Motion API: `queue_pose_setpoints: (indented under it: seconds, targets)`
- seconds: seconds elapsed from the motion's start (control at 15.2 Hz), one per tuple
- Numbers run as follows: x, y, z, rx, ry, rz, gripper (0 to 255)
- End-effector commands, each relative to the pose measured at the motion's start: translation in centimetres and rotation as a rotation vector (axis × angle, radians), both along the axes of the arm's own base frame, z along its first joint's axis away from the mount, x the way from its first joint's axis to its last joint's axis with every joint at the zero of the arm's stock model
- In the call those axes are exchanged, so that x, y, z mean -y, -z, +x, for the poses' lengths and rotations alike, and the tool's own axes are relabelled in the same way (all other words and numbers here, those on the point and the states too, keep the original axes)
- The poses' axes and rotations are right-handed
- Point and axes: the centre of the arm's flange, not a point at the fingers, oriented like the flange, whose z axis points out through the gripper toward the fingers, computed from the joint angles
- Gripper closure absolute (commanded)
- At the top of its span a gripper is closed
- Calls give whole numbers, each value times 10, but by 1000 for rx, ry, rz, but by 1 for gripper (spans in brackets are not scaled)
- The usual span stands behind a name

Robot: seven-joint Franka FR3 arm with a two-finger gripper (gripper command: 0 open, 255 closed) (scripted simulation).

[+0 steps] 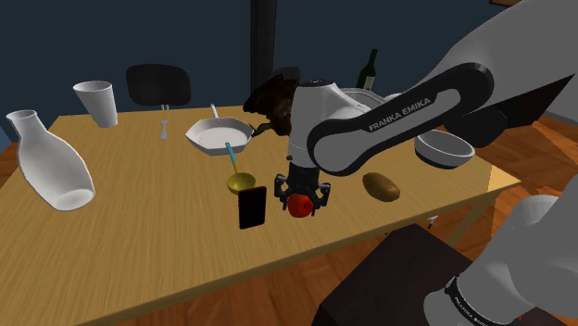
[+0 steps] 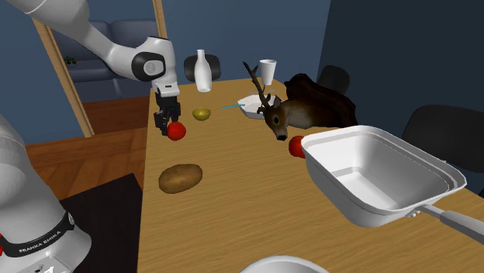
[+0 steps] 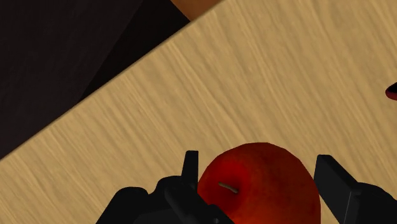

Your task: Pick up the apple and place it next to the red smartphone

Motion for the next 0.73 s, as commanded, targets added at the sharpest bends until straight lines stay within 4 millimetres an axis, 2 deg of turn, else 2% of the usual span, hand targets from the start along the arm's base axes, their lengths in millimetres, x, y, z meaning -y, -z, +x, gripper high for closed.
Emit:
queue_pose_setpoints:
  seconds: [0.0,0.13,0.66]
  targets:
    - [0,0,0,0,0,0,255]
    - [0,0,0,0,0,0,255]
    - [0,-42,0,0,0,0,255]
